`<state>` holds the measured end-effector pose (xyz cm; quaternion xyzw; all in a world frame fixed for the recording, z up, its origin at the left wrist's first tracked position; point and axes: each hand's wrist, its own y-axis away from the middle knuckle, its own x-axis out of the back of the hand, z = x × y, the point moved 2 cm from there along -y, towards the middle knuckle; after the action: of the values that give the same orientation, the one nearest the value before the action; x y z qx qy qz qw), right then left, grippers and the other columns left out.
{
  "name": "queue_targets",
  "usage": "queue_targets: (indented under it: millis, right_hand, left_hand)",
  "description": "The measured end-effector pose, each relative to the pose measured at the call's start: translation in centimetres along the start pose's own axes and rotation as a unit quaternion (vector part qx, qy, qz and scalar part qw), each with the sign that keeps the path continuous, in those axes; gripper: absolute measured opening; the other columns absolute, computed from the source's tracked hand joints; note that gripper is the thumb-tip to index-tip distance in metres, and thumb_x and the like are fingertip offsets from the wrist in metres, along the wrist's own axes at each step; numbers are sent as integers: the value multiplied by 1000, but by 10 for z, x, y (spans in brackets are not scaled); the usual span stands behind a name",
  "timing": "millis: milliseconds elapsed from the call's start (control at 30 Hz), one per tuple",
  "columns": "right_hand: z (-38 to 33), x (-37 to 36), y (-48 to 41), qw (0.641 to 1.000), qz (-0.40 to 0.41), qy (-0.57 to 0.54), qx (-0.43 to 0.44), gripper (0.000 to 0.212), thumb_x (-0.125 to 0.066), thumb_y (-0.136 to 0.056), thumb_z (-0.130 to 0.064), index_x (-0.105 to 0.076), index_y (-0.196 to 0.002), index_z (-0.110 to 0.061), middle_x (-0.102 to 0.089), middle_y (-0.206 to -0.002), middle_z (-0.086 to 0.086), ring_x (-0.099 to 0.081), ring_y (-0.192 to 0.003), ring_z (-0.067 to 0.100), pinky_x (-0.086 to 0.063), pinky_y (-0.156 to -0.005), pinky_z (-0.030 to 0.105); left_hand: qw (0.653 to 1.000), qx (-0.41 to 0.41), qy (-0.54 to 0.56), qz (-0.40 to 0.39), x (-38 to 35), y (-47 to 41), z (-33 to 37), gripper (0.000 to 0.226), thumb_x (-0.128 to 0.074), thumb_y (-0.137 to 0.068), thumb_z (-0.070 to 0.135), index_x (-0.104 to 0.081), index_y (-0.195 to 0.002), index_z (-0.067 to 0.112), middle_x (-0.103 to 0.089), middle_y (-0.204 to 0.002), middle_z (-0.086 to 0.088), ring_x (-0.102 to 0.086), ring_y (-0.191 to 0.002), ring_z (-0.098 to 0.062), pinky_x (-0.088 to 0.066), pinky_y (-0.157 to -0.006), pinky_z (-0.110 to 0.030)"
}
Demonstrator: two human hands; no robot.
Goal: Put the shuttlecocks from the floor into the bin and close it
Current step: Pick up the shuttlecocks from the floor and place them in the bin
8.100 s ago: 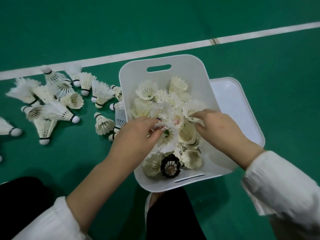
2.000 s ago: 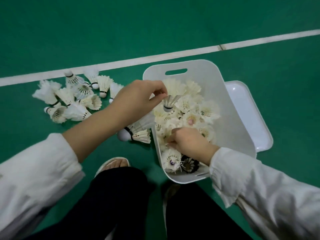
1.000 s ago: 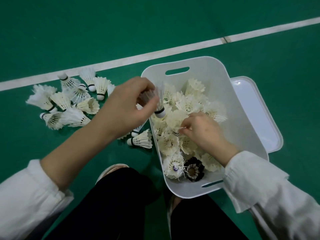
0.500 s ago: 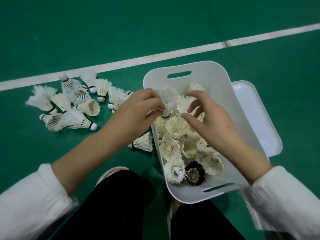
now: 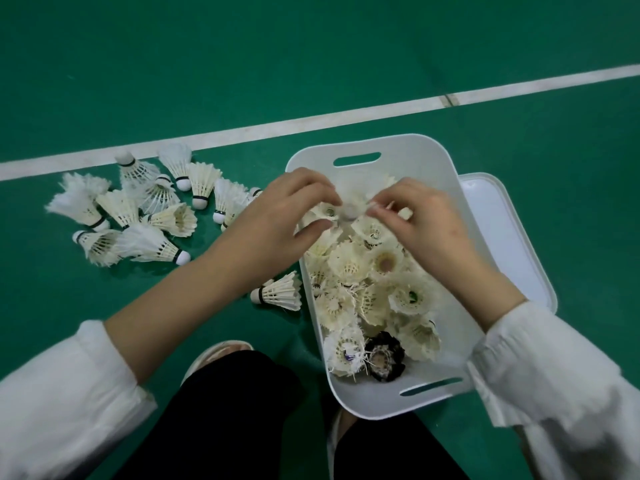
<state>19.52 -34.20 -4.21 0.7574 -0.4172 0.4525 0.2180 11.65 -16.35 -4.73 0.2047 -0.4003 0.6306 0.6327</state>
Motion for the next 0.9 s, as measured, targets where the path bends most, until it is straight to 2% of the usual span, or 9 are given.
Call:
queue_targets:
  millis: [100,167,267,367,467,533,633,767,900]
  right_hand:
    - [28,1,-7,996,21,66,-64,22,-59,-90,-29,-69,-97,-11,-64,-94,3,-56,-79,16,-43,-74,28]
    - [40,-14,-10,991,-29,102,-76,23,-59,-90,-27,-70,-99,-9,-65,-97,7,-59,-85,23,-47,-79,34]
    - [47,-42,-10,976,-125,162,-77,24,-56,-91,-28,-70,-100,-10,-64,-100,8,-60,-89,26,-49,-77,35]
    - [46,-50,-14,971,-133,177,-87,24,-54,-92,-29,-69,-99,-11,-61,-98,7,-56,-88,24,-44,-71,33]
    - [44,-48,-15,965,-154,190,-99,24,-56,-91,-25,-65,-110,-14,-56,-107,6,-55,-102,27,-48,-80,37]
    - [38,-40,-10,961,-168,193,-103,36,-55,-90,-24,-54,-125,-17,-49,-118,7,-50,-111,27,-47,-88,39]
    - [10,-19,-2,973,-132,182,-41,37,-51,-93,-25,-50,-129,-16,-48,-120,7,-48,-112,24,-43,-89,34]
    - [-51,-6,11,978,-122,142,91,25,-48,-93,-24,-62,-110,-13,-56,-107,4,-53,-100,20,-41,-78,27]
    - [-102,-38,10,963,-136,174,157,18,-54,-86,-16,-67,-89,-4,-59,-93,13,-54,-90,33,-46,-72,39]
  left_hand:
    - [998,56,4,9,-2,10,-9,20,-57,-89,21,-59,-109,20,-48,-114,10,-42,-95,2,-34,-87,-10]
    - [998,67,1,-16,-8,19,-15,14,-58,-89,17,-62,-102,16,-52,-108,5,-44,-92,-3,-38,-86,-19]
    - [999,44,-18,15,-15,31,-19,10,-59,-87,9,-64,-96,8,-54,-104,-5,-47,-98,-12,-38,-88,-21]
    - [990,113,51,60,-12,43,-21,12,-57,-89,10,-60,-100,9,-48,-107,1,-51,-97,-11,-43,-86,-18]
    - [984,170,50,-17,-23,58,-40,10,-57,-88,10,-61,-97,13,-51,-97,6,-54,-84,-8,-48,-80,-22]
    - [978,183,10,-101,-40,68,-57,13,-58,-87,11,-62,-99,15,-54,-94,4,-55,-84,-12,-48,-81,-30]
    - [963,189,-26,-190,-65,81,-75,30,-61,-86,13,-57,-116,14,-55,-111,-3,-54,-98,-20,-44,-85,-29]
    - [962,137,-65,-228,-92,89,-85,57,-68,-79,17,-46,-132,11,-49,-126,-13,-48,-111,-31,-45,-91,-43]
    - [954,170,-79,-234,-108,88,-101,48,-58,-83,21,-44,-129,12,-49,-124,-13,-45,-112,-34,-40,-92,-41]
